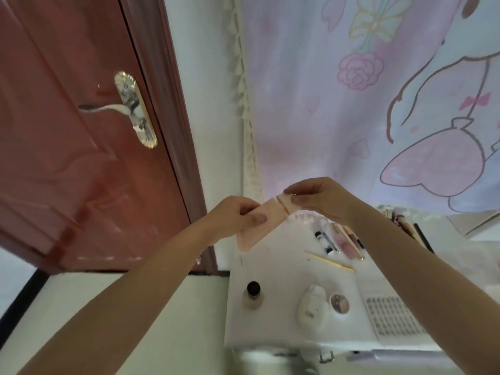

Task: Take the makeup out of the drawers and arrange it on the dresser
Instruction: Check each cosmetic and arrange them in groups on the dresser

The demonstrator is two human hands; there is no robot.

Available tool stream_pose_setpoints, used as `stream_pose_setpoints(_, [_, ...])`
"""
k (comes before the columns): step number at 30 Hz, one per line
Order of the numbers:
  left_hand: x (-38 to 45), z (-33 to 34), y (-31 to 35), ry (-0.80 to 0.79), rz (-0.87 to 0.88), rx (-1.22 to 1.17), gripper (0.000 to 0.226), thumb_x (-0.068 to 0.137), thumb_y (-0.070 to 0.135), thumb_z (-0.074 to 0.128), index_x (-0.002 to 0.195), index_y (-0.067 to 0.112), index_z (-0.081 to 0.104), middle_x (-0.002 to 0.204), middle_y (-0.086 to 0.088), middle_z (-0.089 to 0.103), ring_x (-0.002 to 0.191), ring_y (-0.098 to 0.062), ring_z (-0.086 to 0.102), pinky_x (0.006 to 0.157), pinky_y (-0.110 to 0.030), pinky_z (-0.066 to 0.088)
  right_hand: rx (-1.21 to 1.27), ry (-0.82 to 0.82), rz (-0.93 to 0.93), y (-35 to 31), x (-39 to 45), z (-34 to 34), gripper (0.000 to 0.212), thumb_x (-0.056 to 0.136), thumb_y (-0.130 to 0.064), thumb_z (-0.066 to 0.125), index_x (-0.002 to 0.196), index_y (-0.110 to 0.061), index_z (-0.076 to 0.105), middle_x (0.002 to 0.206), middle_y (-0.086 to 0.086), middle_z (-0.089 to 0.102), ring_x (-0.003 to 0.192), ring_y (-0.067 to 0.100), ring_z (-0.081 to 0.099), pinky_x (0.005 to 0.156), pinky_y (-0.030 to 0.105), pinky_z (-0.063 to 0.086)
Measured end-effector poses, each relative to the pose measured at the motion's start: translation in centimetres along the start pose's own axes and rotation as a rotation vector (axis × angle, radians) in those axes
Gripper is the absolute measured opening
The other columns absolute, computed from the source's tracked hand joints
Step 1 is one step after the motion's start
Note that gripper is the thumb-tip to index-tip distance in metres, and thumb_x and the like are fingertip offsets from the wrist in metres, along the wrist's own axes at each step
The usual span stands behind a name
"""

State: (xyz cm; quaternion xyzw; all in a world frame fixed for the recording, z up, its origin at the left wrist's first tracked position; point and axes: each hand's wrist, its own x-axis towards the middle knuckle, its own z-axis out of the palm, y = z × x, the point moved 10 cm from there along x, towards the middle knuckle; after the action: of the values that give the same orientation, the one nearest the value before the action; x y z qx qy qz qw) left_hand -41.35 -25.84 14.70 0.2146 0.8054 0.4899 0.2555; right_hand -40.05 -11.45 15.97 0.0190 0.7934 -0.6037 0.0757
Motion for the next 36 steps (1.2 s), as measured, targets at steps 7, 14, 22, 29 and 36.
stream_pose_setpoints(7, [-1.1, 4.1, -4.7, 0.053, -0.224, 0.060, 0.023, 0.087, 0.021, 0.056, 0.101, 0.004, 0.063, 0.089, -0.005, 0.059, 0.082, -0.017, 0.054, 0.071, -0.026, 0.042, 0.070, -0.188, 0.161, 5.9, 0.4, 2.6, 0.038, 0.083, 0.014, 0.050, 0.103, -0.016, 0.060, 0.096, 0.007, 0.062, 0.082, 0.012, 0.062, 0.069, 0.012, 0.054])
stream_pose_setpoints(14, [-3.0, 9.0, -8.1, 0.244, -0.392, -0.062, 0.021, 0.088, 0.017, 0.054, 0.102, 0.003, 0.062, 0.085, -0.005, 0.057, 0.080, -0.020, 0.054, 0.065, -0.028, 0.043, 0.049, -0.331, 0.268, 11.3, 0.7, 3.6, 0.024, 0.081, 0.013, 0.053, 0.099, -0.002, 0.058, 0.084, 0.005, 0.062, 0.076, 0.014, 0.062, 0.061, 0.016, 0.056])
stream_pose_setpoints(22, [-6.1, 16.4, -14.9, 0.392, -0.664, -0.188, 0.026, 0.090, 0.014, 0.045, 0.112, 0.005, 0.057, 0.087, 0.000, 0.052, 0.082, -0.016, 0.048, 0.062, -0.020, 0.035, -0.240, -0.561, 0.257, 17.3, 0.0, 7.7, 0.028, 0.076, 0.013, 0.057, 0.102, 0.006, 0.063, 0.082, 0.004, 0.060, 0.070, 0.010, 0.057, 0.056, 0.008, 0.049])
stream_pose_setpoints(29, [-6.9, 17.8, -19.2, 0.596, -0.791, -0.314, 0.029, 0.085, 0.015, 0.059, 0.114, 0.011, 0.061, 0.098, -0.006, 0.061, 0.087, -0.019, 0.054, 0.070, -0.020, 0.042, -0.519, -0.554, 0.168, 21.2, 0.9, 9.8, 0.028, 0.078, 0.003, 0.056, 0.103, -0.004, 0.067, 0.111, 0.010, 0.064, 0.106, 0.021, 0.056, 0.079, 0.017, 0.035])
stream_pose_setpoints(36, [-8.0, 16.5, -19.7, 0.691, -0.901, 0.012, 0.025, 0.082, 0.039, 0.061, 0.077, 0.014, 0.060, 0.067, 0.005, 0.053, 0.073, -0.019, 0.051, 0.055, -0.023, 0.035, -0.552, -0.566, 0.106, 21.1, 1.3, 9.2, 0.029, 0.082, 0.003, 0.050, 0.106, -0.004, 0.064, 0.114, 0.010, 0.064, 0.109, 0.021, 0.056, 0.089, 0.020, 0.038])
